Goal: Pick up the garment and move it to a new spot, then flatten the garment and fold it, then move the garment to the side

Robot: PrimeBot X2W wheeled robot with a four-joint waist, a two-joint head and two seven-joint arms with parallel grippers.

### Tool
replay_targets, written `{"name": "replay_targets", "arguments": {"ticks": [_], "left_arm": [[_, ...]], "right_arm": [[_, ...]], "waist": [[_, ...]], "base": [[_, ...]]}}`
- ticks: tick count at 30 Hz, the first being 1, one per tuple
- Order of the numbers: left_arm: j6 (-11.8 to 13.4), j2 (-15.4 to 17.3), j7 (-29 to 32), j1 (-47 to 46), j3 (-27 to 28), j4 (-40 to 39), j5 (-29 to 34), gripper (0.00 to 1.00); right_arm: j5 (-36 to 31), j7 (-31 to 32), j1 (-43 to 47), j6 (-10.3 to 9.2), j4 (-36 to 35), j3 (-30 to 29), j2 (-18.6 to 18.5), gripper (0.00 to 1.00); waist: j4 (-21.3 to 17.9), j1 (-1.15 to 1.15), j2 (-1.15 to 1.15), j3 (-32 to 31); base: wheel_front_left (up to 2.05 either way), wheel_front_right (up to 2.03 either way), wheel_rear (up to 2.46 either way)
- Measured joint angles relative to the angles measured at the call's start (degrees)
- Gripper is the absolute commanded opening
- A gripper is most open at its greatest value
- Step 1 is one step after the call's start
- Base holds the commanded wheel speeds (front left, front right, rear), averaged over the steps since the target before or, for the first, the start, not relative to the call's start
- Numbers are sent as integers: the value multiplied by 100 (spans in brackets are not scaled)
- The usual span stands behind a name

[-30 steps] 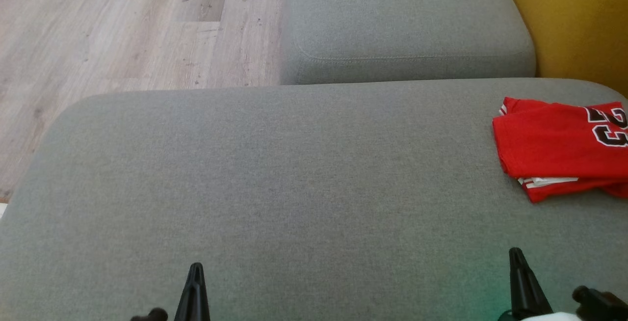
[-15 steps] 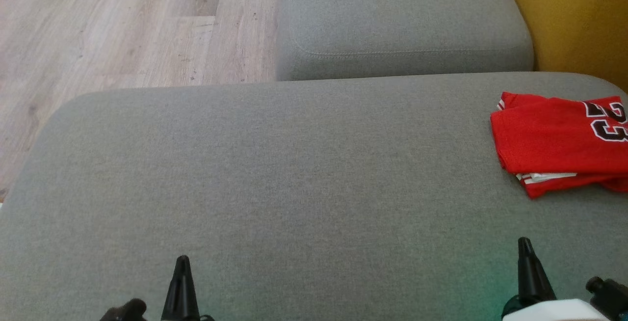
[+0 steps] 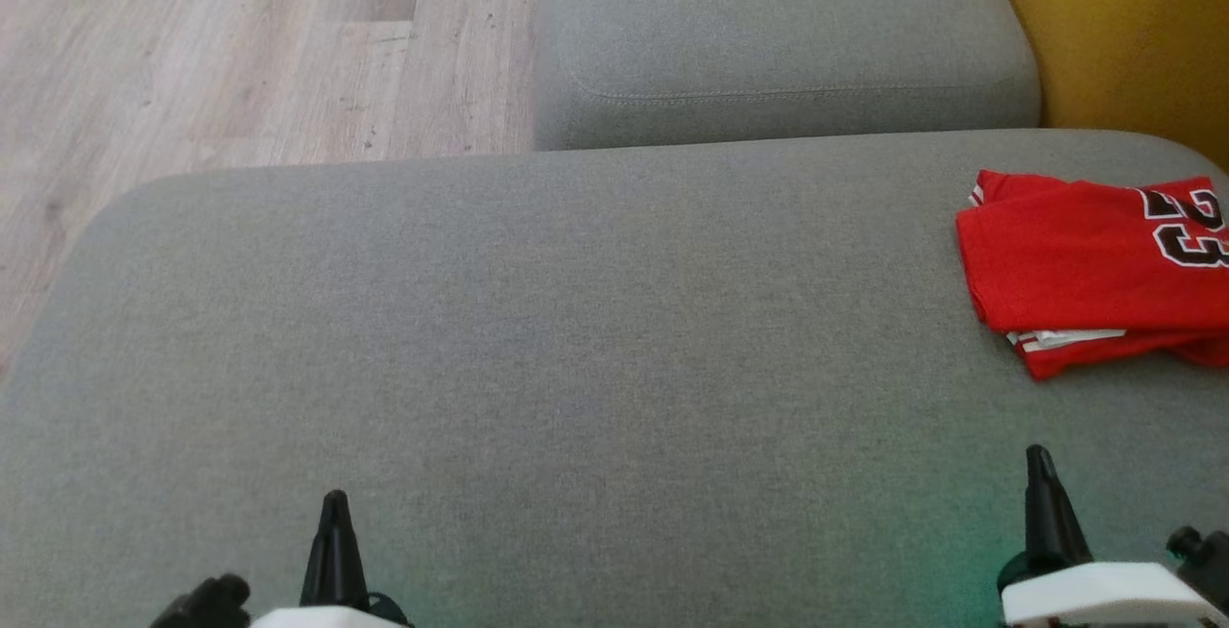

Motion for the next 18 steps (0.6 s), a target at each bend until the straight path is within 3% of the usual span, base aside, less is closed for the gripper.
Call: {"name": "replay_targets", "arguments": {"ticks": [18], "left_arm": [[-225, 10, 265, -230, 321, 59, -1249, 0]], "right_arm": [[1150, 270, -296, 0, 40, -141, 0, 0]], "waist": [[-70, 0, 0, 102]], "base": [[0, 0, 0]]}}
